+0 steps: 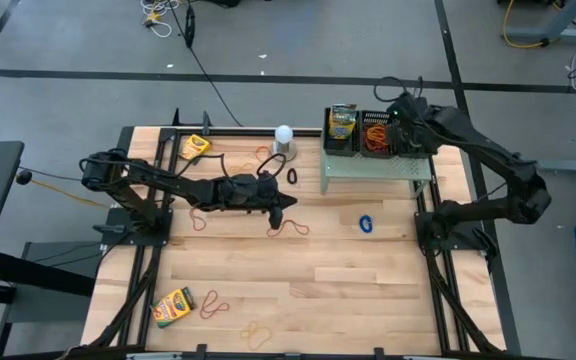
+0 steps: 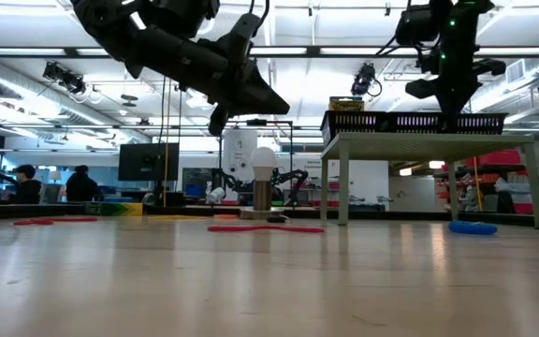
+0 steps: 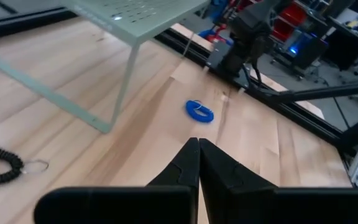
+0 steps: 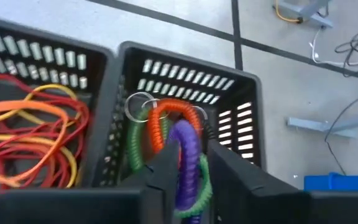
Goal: Pick & Place Office Desk Supplies
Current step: Put the violet spring keychain into the right basket on the shelf, then put the orange rubber band into the middle basket on the shelf
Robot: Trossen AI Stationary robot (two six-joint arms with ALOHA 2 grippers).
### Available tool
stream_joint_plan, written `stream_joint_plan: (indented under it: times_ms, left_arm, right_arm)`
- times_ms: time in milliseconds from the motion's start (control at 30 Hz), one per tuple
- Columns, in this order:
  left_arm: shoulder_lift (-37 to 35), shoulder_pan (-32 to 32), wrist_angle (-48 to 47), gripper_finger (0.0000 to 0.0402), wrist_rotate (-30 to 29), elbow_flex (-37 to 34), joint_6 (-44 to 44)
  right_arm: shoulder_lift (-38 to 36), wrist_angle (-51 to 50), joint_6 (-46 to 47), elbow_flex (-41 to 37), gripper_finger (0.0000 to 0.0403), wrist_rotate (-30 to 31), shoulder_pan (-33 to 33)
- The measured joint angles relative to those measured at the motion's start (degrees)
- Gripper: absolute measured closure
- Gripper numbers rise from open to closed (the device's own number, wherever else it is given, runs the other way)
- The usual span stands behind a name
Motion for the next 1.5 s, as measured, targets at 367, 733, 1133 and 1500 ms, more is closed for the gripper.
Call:
stream_joint_plan:
  times_ms: [367, 733, 1133, 1500]
  left_arm:
    - [-1.63, 0.07, -5.11, 0.0393, 0.63, 0.00, -3.90]
    - [-15.58, 4.41, -18.30, 0.0393, -9.87, 0.04, -1.32]
    - [-21.82, 13.96, -44.73, 0.0397, -10.93, 0.07, -10.06]
    - [-7.77, 38.21, -40.42, 0.0346, 7.68, 0.66, 0.66]
  right_arm:
    - [-0.19, -5.27, 1.37, 4.17, 0.0197, 0.44, -0.12]
    - [-14.90, -10.86, 4.63, 3.13, 0.0305, -4.28, 16.24]
    - [-16.01, -2.41, 19.15, -3.38, 0.0397, 0.38, 47.79]
    - [-10.93, 8.66, 21.13, -7.43, 0.0398, 5.07, 59.74]
